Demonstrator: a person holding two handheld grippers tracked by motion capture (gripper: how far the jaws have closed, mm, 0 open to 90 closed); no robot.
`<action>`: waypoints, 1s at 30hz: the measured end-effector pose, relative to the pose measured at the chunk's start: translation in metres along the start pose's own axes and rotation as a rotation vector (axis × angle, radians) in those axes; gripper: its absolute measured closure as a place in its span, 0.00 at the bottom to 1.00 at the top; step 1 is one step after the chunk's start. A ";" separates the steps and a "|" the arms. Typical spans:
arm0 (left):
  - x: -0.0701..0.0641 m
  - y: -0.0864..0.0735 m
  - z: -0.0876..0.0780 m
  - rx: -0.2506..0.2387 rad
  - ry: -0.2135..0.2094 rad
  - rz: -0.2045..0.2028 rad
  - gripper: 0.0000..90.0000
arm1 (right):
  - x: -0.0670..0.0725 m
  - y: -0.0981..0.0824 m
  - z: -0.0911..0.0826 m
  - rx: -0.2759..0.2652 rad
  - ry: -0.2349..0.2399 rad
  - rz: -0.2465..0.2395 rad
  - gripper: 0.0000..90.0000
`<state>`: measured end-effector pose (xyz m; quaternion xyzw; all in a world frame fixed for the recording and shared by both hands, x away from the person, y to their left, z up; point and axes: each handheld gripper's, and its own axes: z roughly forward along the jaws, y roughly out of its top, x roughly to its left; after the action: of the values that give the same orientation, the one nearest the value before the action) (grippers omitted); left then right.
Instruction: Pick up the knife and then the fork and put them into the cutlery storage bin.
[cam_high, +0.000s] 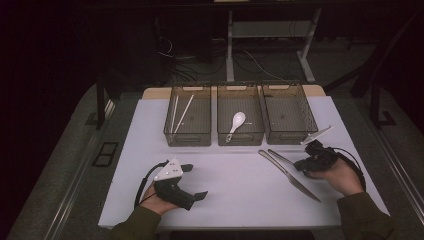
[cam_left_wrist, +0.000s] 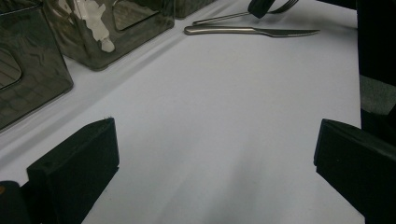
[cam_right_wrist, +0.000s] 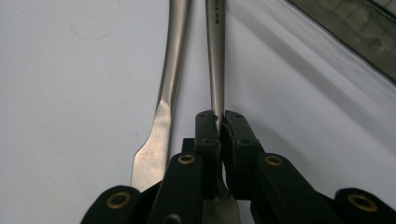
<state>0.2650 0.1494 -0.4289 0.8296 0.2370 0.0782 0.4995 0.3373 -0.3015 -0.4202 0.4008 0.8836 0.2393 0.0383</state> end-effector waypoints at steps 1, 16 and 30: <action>0.000 0.000 0.000 0.000 0.000 0.001 0.00 | -0.001 -0.001 -0.001 -0.006 0.000 0.000 0.94; 0.000 0.000 0.000 0.001 0.001 0.002 0.00 | -0.003 -0.007 -0.025 -0.097 0.000 0.016 0.94; 0.001 0.000 0.001 0.004 -0.002 0.006 0.00 | -0.002 -0.014 -0.057 -0.223 0.016 0.027 0.94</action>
<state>0.2662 0.1496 -0.4294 0.8314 0.2342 0.0782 0.4978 0.3144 -0.3330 -0.3768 0.4041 0.8462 0.3398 0.0721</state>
